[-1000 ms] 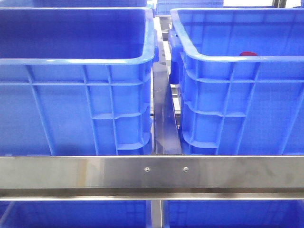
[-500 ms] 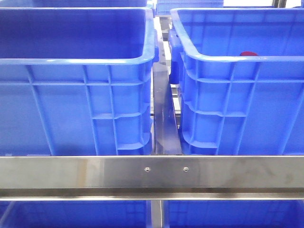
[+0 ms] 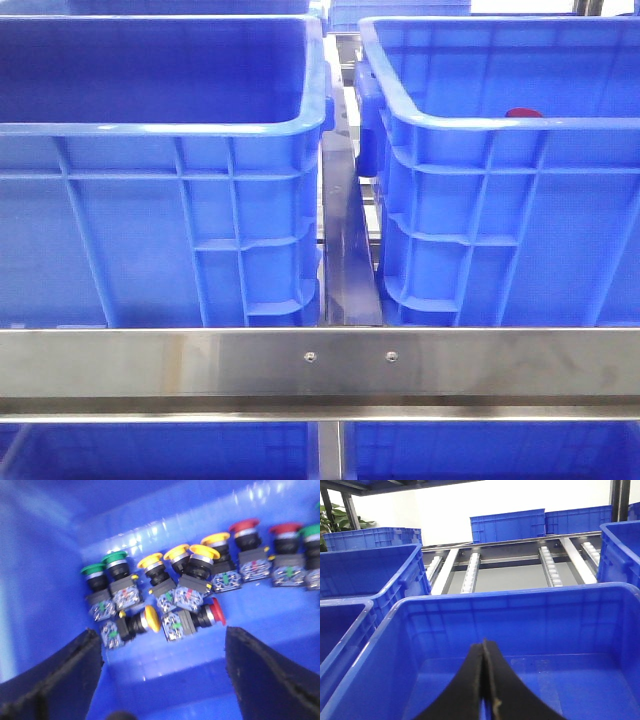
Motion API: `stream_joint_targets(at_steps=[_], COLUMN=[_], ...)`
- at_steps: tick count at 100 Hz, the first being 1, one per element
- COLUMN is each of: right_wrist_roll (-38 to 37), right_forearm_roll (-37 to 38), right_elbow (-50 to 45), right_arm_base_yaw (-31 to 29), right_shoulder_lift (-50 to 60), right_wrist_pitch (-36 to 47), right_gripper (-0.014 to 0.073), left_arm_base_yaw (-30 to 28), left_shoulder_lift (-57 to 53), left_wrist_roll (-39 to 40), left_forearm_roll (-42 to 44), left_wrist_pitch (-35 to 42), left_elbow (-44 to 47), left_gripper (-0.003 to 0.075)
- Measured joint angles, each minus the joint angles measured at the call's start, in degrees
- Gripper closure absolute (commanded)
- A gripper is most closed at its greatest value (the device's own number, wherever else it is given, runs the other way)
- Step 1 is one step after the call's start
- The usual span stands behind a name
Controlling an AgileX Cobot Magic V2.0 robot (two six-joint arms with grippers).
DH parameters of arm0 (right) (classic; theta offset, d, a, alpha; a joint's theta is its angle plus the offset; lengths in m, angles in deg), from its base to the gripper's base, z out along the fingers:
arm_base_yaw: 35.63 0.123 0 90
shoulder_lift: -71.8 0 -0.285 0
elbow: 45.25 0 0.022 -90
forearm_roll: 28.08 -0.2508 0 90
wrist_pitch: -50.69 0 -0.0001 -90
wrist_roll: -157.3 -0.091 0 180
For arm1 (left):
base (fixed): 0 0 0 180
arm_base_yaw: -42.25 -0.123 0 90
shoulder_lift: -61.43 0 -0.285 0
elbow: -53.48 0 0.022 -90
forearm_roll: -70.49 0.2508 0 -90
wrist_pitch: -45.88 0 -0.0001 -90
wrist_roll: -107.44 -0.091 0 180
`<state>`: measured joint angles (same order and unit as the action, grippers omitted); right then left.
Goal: Pick red and yellow buttons and place in box
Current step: 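Lower the left gripper into the button bin and grasp a yellow button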
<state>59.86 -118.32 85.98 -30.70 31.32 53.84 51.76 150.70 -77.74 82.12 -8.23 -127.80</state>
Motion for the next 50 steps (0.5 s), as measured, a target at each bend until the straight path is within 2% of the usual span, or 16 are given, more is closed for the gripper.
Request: stream_joint_targets(at_steps=[25,50], right_wrist_roll=[0.00,0.11], right_forearm_roll=[0.00,0.00], right_elbow=[0.00,0.00], right_arm_base_yaw=[0.00,0.00], right_shoulder_lift=[0.00,0.00], right_wrist_pitch=[0.00,0.00], right_gripper=[0.0661,0.0661], left_arm_base_yaw=[0.00,0.00], left_shoulder_lift=[15.42,21.07], left_wrist_roll=[-8.46,-10.01], left_forearm_roll=[0.00,0.00], left_wrist_pitch=[-2.35,-2.58], left_elbow=[-7.83,-8.64], left_gripper=[0.0226,0.0226])
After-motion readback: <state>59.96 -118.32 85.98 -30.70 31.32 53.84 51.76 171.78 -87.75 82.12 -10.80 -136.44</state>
